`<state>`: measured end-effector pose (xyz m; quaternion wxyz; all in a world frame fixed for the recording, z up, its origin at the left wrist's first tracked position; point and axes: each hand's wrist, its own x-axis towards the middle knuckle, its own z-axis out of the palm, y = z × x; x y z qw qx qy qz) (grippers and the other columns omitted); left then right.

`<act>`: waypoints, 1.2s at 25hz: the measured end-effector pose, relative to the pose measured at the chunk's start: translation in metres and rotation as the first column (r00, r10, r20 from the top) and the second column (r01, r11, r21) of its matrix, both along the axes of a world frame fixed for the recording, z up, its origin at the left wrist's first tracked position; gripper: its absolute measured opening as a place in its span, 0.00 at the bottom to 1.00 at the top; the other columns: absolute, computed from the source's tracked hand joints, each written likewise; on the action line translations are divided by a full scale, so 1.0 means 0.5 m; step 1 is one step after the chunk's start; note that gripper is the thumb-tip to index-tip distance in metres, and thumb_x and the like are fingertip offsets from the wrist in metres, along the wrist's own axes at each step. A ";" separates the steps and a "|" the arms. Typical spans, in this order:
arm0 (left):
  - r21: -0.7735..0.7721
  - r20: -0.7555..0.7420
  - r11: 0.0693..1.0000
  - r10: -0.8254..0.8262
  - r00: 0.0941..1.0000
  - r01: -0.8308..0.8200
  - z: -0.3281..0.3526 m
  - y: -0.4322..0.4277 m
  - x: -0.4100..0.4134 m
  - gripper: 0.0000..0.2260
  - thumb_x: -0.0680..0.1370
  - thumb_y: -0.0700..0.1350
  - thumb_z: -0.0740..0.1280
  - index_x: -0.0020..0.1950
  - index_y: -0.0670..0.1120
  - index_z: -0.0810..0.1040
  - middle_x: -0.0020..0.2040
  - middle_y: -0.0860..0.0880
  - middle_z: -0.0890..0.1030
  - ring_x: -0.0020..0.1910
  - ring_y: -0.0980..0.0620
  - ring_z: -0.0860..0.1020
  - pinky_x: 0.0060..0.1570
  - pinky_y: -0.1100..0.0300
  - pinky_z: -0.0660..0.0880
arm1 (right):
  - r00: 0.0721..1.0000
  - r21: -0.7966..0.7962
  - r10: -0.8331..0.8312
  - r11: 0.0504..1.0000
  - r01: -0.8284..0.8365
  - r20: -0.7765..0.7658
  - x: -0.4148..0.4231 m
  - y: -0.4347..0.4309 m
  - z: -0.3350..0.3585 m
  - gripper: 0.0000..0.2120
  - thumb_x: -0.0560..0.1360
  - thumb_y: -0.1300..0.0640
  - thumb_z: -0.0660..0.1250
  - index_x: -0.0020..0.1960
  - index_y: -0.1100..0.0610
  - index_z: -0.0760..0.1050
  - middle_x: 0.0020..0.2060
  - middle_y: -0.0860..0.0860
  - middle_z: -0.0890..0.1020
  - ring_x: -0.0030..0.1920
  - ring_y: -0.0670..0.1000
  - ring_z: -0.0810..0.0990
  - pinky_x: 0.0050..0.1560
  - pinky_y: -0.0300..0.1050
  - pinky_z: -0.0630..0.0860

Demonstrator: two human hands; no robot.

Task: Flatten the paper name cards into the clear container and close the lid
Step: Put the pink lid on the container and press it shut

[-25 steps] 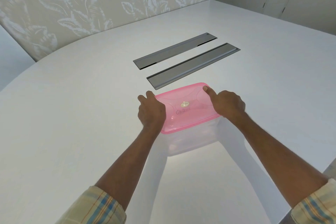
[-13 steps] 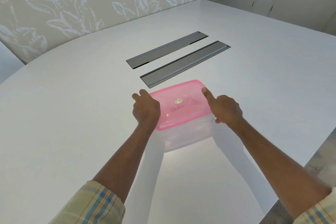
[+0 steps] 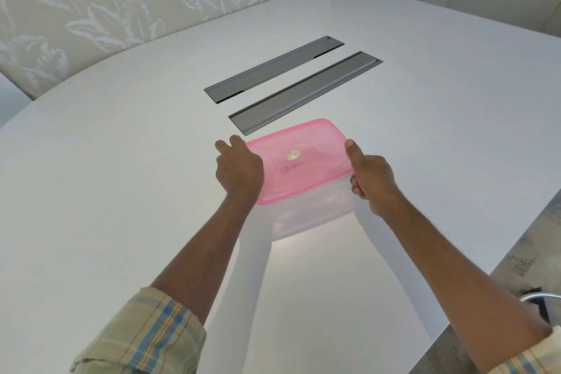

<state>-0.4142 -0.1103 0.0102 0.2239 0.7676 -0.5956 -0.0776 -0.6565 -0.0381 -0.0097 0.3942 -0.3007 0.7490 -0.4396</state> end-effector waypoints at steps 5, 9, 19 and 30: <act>0.031 0.248 0.788 -0.602 0.759 0.615 0.010 -0.003 -0.001 0.30 0.85 0.69 0.51 0.84 0.58 0.64 0.85 0.48 0.62 0.85 0.47 0.58 0.83 0.40 0.50 | 1.000 0.014 0.027 1.000 -0.028 0.010 0.000 0.003 0.006 0.32 0.72 0.24 0.64 0.35 0.54 0.68 0.23 0.48 0.75 0.22 0.50 0.72 0.31 0.43 0.71; 0.211 0.239 0.677 -0.735 0.634 0.705 0.006 -0.015 0.002 0.41 0.76 0.82 0.45 0.86 0.66 0.50 0.88 0.53 0.51 0.87 0.49 0.51 0.84 0.43 0.49 | 1.000 -0.014 0.022 1.000 -0.023 -0.015 0.005 0.003 0.004 0.32 0.74 0.25 0.62 0.34 0.53 0.65 0.24 0.48 0.73 0.23 0.51 0.71 0.30 0.43 0.70; 0.205 0.239 0.685 -0.728 0.643 0.699 0.006 -0.017 -0.002 0.46 0.71 0.86 0.47 0.85 0.67 0.48 0.88 0.56 0.49 0.87 0.51 0.49 0.84 0.43 0.48 | 0.851 0.226 0.266 0.958 -0.179 -0.452 -0.020 -0.008 0.063 0.34 0.78 0.26 0.51 0.40 0.54 0.78 0.31 0.49 0.86 0.30 0.53 0.86 0.51 0.52 0.83; 0.180 0.259 0.698 -0.713 0.651 0.693 -0.001 -0.024 -0.001 0.46 0.70 0.86 0.46 0.85 0.67 0.49 0.88 0.54 0.49 0.87 0.50 0.50 0.83 0.41 0.50 | 0.796 0.327 0.245 0.943 -0.063 -0.553 0.031 -0.134 0.058 0.46 0.75 0.17 0.41 0.50 0.57 0.77 0.44 0.54 0.79 0.49 0.59 0.77 0.51 0.52 0.70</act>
